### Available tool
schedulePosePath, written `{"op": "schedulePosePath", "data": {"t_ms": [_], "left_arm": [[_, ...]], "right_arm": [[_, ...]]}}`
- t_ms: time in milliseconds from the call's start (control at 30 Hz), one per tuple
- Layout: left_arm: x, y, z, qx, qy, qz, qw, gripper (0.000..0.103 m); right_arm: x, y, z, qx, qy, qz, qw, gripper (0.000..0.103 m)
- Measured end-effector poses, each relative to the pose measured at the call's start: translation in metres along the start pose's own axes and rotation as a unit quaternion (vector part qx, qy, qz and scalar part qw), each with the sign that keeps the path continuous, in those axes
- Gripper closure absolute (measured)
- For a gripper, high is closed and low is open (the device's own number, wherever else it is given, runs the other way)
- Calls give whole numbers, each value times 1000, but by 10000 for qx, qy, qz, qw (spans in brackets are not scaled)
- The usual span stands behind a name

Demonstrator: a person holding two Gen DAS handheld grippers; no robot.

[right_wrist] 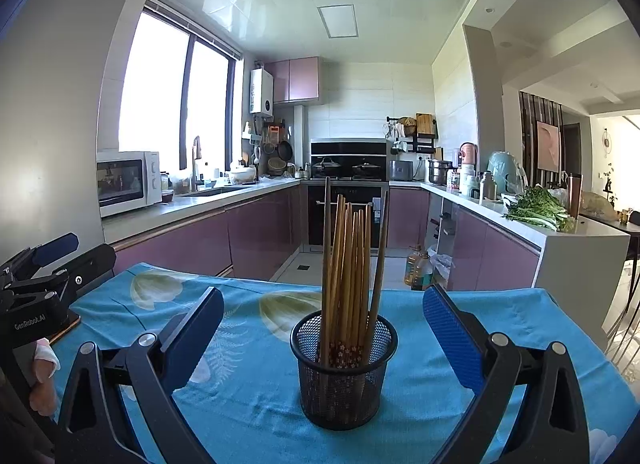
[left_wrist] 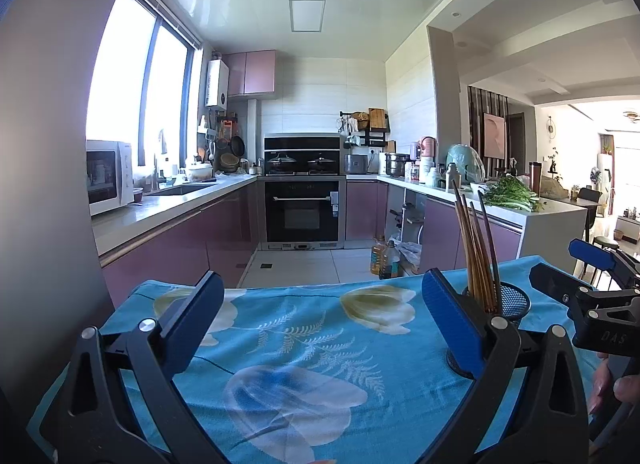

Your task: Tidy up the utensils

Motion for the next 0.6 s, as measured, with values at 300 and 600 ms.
{"op": "schedulePosePath", "data": {"t_ms": [300, 600], "left_arm": [[-1, -1, -5, 63, -21, -13, 10000, 6], [2, -2, -5, 58, -23, -1, 10000, 6]], "right_arm": [[1, 0, -1, -27, 8, -9, 10000, 6], [1, -2, -3, -33, 18, -8, 10000, 6]]}}
Point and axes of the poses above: each gripper's, at about its wrist camera, not at the fingertips, and z roughly the way its jaws point, y to its right, x to its top, the point moved 5 cm from there along z, roughly the way its jaws point, and after that the axes turned 8 degrees about x, right-handed, at the moved point
